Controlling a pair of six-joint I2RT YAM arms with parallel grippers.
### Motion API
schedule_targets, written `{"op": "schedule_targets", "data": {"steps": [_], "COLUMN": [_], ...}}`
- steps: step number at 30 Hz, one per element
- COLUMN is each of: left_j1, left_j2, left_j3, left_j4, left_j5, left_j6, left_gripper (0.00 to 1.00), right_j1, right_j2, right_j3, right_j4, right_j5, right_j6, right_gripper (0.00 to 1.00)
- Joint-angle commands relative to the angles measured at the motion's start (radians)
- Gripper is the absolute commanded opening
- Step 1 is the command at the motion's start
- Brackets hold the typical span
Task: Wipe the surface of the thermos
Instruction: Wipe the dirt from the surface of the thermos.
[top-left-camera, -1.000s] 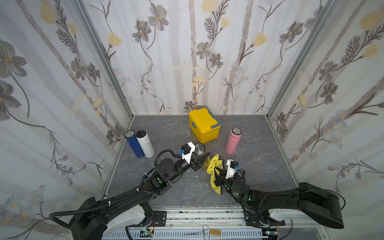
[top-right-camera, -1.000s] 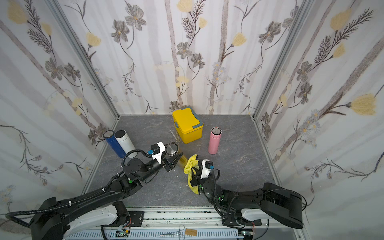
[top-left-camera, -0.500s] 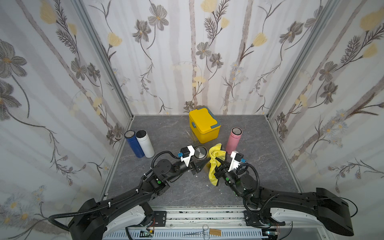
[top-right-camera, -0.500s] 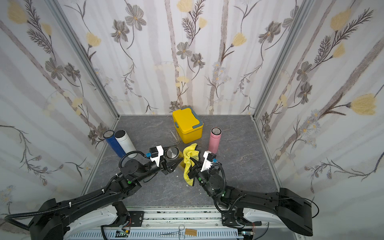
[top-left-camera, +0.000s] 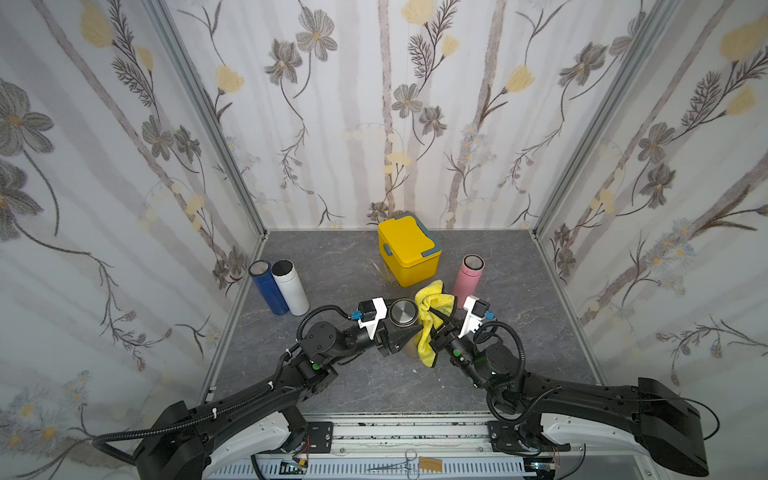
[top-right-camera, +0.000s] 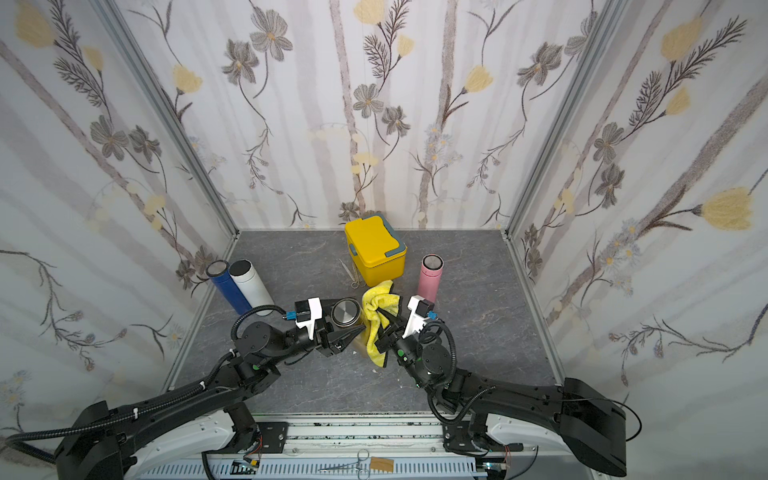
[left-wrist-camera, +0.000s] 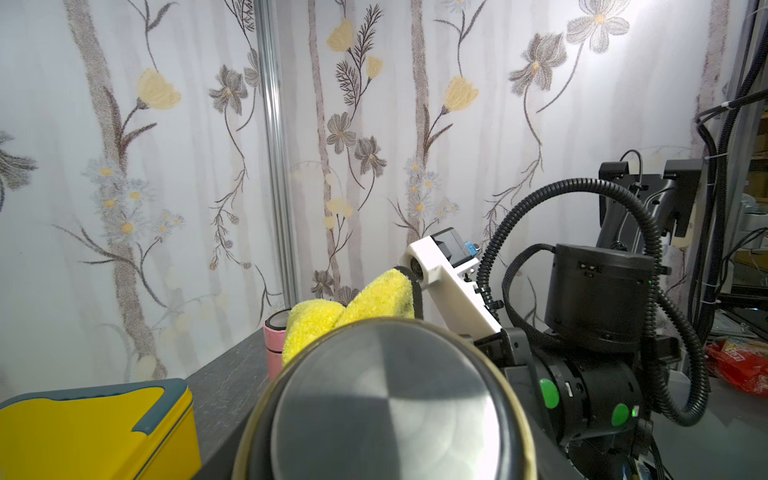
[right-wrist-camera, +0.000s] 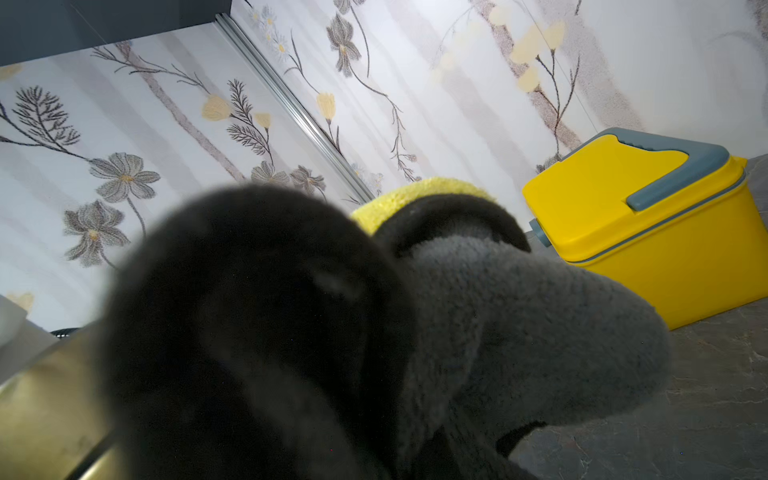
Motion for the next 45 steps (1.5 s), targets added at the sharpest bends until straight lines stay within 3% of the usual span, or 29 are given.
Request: {"op": "schedule_targets", "data": {"steps": [1,7,13,17,24,26,37,45], "left_j1": [0.002,0.004,0.004,0.003,0.003,0.004,0.004,0.005], "left_j2": [-0.004,-0.004,0.004,0.012,0.018,0.016,0.002,0.041], "left_j3": [0.001,0.002,0.007,0.012,0.015,0.013,-0.035,-0.05], "left_j4": [0.105,0.095,0.096,0.089,0.081,0.072,-0.006,-0.009], "left_j5": [0.05,0.084,0.111,0.122,0.124,0.12,-0.046,-0.134], "left_j6": [-0.006,0.001,-0.001,0.007,0.019,0.031,0.254,0.352], "left_gripper": [0.0,0.0,0.0,0.0,0.0,0.0,0.0,0.0], "right_j1": [0.0,-0.016,-0.02,-0.02,-0.021,-0.022,-0.009,0.048], "right_j2": [0.068,0.258,0.078,0.049,0.294,0.303,-0.221,-0.426], "right_j3": [-0.024,-0.152,-0.017,0.004,-0.111,-0.133,-0.015,0.021], "right_j4": [0.009,0.211,-0.006,0.0,0.189,0.221,-0.283,-0.452], "right_j5": [-0.02,-0.032,-0.085,-0.107,-0.098,-0.095,-0.022,-0.025], "right_j6": [0.016,0.104,-0.004,-0.023,0.091,0.094,-0.08,-0.162], "right_gripper": [0.0,0.0,0.0,0.0,0.0,0.0,0.0,0.0]}}
